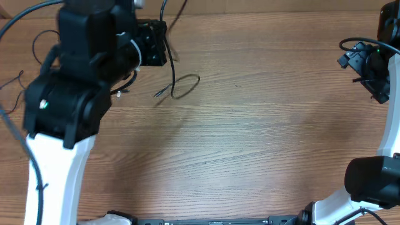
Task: Untangle cables
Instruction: 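Drag the cable to the far left and lay it down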
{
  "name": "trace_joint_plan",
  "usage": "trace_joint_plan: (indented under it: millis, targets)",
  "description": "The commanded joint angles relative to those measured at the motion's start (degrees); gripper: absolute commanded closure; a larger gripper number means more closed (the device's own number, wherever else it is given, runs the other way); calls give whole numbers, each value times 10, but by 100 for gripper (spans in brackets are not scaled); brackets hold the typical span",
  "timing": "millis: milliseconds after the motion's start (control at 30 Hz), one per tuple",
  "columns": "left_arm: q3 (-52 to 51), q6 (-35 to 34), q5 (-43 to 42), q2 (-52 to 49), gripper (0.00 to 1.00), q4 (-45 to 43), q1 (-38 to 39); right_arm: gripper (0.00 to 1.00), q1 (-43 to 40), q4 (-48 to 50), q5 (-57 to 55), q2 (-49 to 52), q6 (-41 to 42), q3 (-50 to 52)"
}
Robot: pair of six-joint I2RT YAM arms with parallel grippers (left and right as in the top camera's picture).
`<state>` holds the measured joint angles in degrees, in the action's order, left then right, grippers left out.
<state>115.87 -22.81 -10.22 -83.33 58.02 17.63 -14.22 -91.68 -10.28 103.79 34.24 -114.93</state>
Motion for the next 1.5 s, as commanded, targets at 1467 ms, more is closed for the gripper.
trace_joint_plan:
  millis: [1467]
  targets:
    - [-148,-504,237,9,96,308,-303,0,-1,1,0,-1,-2,2]
